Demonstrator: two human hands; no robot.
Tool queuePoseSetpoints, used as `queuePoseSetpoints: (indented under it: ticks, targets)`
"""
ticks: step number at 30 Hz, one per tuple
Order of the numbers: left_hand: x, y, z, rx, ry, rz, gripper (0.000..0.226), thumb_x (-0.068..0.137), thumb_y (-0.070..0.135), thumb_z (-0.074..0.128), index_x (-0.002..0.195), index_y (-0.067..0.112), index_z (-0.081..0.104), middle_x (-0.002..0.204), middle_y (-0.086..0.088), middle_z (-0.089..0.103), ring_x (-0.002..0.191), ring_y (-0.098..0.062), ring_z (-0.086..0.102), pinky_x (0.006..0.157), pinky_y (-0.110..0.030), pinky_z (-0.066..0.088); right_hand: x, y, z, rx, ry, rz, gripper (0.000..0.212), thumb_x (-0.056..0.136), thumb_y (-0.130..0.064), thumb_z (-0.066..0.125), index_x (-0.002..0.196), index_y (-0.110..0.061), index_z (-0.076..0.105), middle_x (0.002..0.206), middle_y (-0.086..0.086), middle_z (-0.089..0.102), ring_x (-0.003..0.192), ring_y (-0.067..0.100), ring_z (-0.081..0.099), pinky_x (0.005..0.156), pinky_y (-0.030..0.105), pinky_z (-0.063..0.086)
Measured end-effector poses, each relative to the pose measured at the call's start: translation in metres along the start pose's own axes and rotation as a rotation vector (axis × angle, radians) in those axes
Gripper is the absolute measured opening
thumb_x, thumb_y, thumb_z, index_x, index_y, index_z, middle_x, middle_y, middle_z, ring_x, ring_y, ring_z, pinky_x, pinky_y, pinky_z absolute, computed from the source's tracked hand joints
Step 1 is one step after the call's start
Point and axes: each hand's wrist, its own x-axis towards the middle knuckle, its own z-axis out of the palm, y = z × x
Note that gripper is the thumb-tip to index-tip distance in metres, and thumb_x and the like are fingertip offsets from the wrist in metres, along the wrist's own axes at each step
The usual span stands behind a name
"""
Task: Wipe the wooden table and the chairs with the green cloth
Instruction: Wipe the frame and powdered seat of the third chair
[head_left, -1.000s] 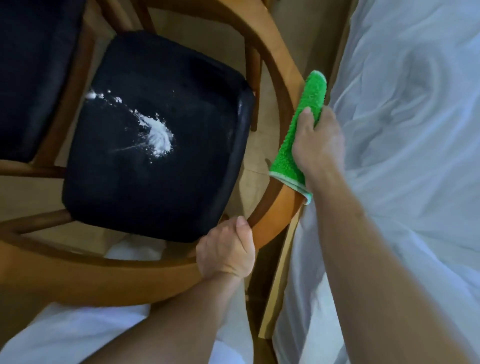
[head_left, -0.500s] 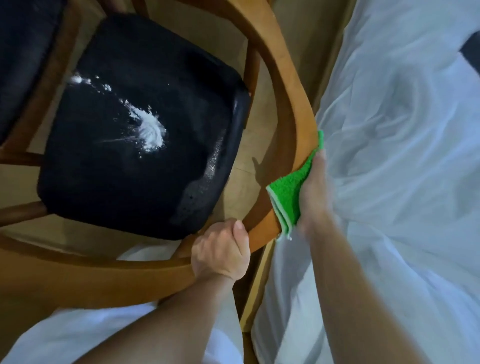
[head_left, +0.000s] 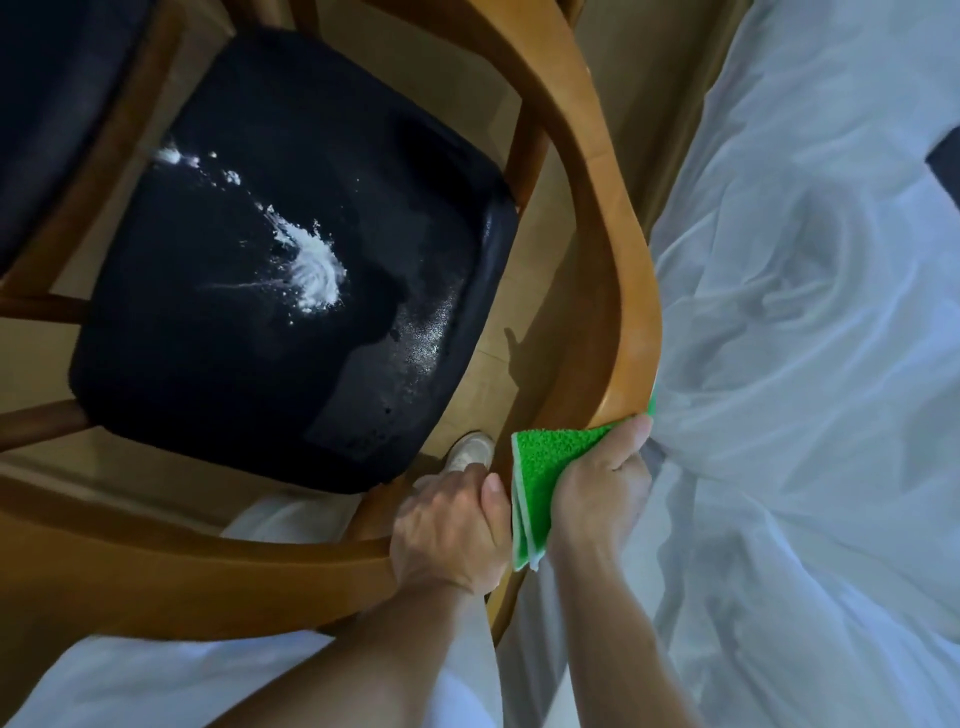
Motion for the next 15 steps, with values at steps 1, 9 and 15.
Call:
queuePoseSetpoints:
  ticks: [1, 9, 15]
  targets:
    - [-0.001, 0.000, 0.001, -0.012, 0.020, -0.007, 0.059, 0.094, 0.044, 0.006, 0.080, 0.024, 0.060, 0.073, 0.003, 0.064, 0.070, -0.020, 0.063, 0.066, -0.032, 0.047, 0.004, -0.005, -0.001, -0.022, 0.013, -0.030, 0.049, 0.105, -0.046, 0.021, 0.077, -0.020, 0.052, 0.072, -0.009, 0.050, 0.066, 0.004, 0.050, 0.053, 0.020, 0.032]
    - [-0.002, 0.000, 0.010, -0.022, 0.239, 0.033, 0.062, 0.100, 0.039, 0.010, 0.071, 0.022, 0.063, 0.062, 0.005, 0.062, 0.053, -0.015, 0.060, 0.053, -0.026, 0.049, 0.069, -0.075, 0.016, -0.842, -0.071, -0.848, 0.058, 0.105, -0.040, 0.030, 0.154, -0.011, 0.017, 0.163, 0.010, 0.010, 0.150, 0.028, 0.010, 0.120, 0.043, 0.017]
    - [-0.004, -0.002, 0.013, -0.018, 0.356, 0.055, 0.056, 0.099, 0.033, 0.020, 0.069, 0.022, 0.066, 0.060, 0.005, 0.062, 0.050, -0.012, 0.058, 0.052, -0.024, 0.049, 0.054, -0.082, 0.017, -1.732, -0.366, -1.232, 0.042, 0.101, -0.039, 0.035, 0.134, -0.025, 0.057, 0.153, 0.011, 0.040, 0.149, 0.033, 0.015, 0.115, 0.059, -0.011]
